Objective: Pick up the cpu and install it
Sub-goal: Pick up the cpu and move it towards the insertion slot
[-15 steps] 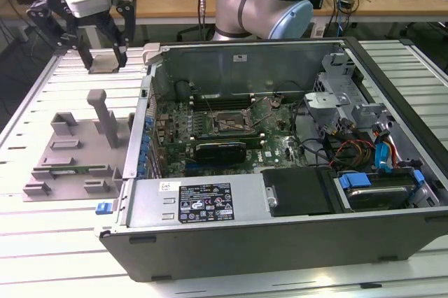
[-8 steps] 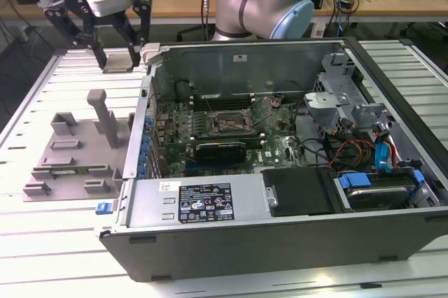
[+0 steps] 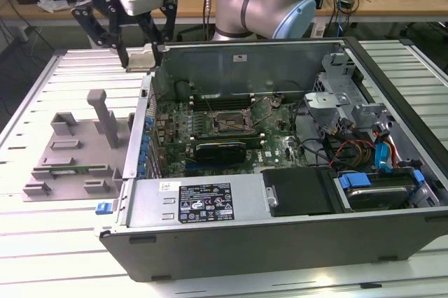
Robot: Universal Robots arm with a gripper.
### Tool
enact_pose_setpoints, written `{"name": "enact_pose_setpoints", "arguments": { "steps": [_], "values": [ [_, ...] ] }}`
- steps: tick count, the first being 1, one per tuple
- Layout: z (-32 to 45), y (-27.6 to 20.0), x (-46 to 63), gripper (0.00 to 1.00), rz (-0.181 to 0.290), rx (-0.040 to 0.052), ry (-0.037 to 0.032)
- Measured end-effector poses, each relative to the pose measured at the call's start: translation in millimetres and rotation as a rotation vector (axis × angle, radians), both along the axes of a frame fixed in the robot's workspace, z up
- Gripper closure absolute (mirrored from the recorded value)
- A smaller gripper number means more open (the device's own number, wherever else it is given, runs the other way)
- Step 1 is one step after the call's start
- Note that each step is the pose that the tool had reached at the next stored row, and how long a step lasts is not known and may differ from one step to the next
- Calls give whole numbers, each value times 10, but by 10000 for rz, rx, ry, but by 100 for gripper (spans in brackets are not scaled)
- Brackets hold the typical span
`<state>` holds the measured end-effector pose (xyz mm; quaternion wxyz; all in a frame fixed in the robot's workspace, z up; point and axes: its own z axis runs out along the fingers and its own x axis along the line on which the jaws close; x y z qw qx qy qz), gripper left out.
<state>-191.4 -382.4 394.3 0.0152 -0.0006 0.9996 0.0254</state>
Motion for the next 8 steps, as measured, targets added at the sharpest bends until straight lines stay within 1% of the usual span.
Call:
{"name": "enact_pose_setpoints", "arguments": {
  "steps": [1,3,5,8],
  "values": [
    [0,0,27,45,1,-1,1],
    [-1,0,145,45,-1,1,-1],
    [0,0,235,45,2,0,-1],
    [0,0,349,45,1,-1,0]
  ]
}}
